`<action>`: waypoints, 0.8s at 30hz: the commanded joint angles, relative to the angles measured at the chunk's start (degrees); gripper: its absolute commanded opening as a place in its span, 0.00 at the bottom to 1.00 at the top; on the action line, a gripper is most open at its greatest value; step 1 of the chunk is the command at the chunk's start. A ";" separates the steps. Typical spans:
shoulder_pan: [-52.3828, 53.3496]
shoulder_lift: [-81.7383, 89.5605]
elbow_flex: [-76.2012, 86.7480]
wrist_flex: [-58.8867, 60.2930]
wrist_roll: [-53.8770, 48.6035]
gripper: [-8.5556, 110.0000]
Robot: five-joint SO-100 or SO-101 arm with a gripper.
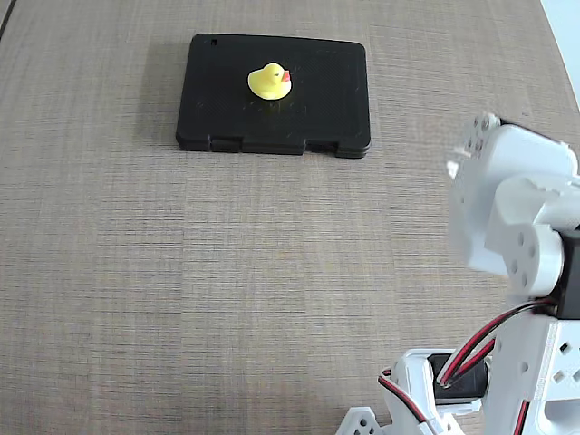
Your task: Grasp a duck and put it on the black surface.
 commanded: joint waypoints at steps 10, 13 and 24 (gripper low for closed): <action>1.85 25.05 21.36 -0.79 0.26 0.07; 3.08 28.65 26.98 -0.79 0.26 0.07; 3.87 32.08 36.56 -3.52 0.35 0.07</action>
